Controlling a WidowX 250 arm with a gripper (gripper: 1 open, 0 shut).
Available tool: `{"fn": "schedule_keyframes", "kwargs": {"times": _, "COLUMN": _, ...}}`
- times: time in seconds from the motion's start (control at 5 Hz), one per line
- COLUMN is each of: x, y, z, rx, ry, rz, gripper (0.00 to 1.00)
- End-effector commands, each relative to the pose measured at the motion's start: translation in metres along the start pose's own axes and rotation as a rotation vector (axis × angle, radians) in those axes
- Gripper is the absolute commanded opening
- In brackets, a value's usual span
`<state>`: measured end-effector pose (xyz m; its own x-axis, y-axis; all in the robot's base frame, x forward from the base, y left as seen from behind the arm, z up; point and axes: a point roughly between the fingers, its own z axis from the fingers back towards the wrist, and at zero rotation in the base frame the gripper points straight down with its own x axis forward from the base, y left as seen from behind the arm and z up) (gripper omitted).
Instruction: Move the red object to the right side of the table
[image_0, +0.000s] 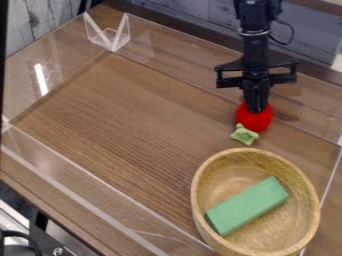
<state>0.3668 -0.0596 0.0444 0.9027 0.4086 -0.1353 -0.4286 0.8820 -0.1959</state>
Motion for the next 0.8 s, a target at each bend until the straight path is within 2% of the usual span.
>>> {"fn": "schedule_keyframes", "kwargs": {"times": 0.0, "x": -0.002, "y": -0.013, "z": 0.012, "rx": -0.017, "ry": -0.032, "rz": -0.073, "gripper": 0.00}}
{"fn": "schedule_keyframes", "kwargs": {"times": 0.2, "x": -0.003, "y": -0.017, "z": 0.008, "rx": -0.019, "ry": -0.037, "rz": -0.081, "gripper": 0.00}}
{"fn": "schedule_keyframes", "kwargs": {"times": 0.4, "x": -0.006, "y": -0.024, "z": 0.003, "rx": -0.022, "ry": -0.035, "rz": -0.062, "gripper": 1.00}}
{"fn": "schedule_keyframes", "kwargs": {"times": 0.6, "x": -0.009, "y": -0.031, "z": 0.003, "rx": -0.038, "ry": -0.035, "rz": -0.044, "gripper": 1.00}}
